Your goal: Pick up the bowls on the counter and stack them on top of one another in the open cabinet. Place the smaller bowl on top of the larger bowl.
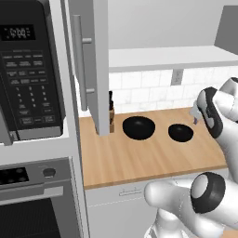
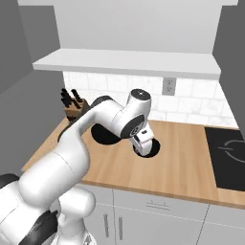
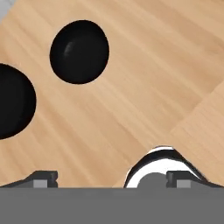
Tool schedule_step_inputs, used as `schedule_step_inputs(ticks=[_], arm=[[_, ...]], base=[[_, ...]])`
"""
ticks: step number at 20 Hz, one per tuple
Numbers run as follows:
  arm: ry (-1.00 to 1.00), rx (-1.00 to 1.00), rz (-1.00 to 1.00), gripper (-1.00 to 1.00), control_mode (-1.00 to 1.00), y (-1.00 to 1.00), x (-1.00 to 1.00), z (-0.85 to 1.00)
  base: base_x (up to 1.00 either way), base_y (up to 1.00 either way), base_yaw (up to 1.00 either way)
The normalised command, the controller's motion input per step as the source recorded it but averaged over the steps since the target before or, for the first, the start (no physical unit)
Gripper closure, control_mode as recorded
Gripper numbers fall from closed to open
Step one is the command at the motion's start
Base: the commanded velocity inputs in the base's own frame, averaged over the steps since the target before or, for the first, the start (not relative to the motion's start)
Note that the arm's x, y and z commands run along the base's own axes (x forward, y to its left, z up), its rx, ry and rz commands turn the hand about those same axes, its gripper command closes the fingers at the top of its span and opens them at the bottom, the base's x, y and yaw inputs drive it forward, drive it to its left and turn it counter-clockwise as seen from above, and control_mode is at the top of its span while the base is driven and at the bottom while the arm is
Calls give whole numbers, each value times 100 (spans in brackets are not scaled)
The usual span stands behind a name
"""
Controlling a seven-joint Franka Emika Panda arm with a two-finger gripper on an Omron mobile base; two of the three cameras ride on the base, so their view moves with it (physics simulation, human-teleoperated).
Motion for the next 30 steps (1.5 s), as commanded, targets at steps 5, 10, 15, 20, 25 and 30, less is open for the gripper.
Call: schedule_step_inputs(ticks=[5, 10, 15, 20, 25, 30], arm=[[17, 2, -27, -100, -100, -92, 29, -69], [11, 0, -1, -100, -100, -6, 38, -34], [-2, 0, -2, -100, -100, 34, 56, -33], [0, 0, 1, -100, -100, 7, 57, -36], [0, 0, 2, -100, -100, -24, 10, -37], [0, 1, 1, -100, -100, -13, 28, -22]], base=[[0, 0, 0], [0, 0, 0], [0, 0, 0], [0, 0, 0], [0, 0, 0], [0, 0, 0]])
